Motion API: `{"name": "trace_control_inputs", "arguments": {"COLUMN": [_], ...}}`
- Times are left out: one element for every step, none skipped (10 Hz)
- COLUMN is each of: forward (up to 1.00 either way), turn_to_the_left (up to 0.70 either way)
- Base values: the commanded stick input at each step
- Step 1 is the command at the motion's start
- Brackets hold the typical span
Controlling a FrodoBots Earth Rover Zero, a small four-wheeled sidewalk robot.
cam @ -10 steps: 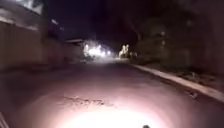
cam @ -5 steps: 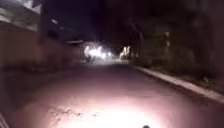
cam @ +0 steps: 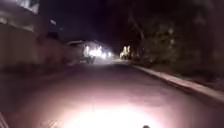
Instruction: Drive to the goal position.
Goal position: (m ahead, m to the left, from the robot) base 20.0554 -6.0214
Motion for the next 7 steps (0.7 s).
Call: {"name": "trace_control_inputs", "arguments": {"forward": [0.7, 0.7, 0.7, 0.7, 0.7, 0.7, 0.7], "turn_to_the_left": [0.0, 0.0, -0.01, -0.35, -0.35, -0.16, 0.0]}}
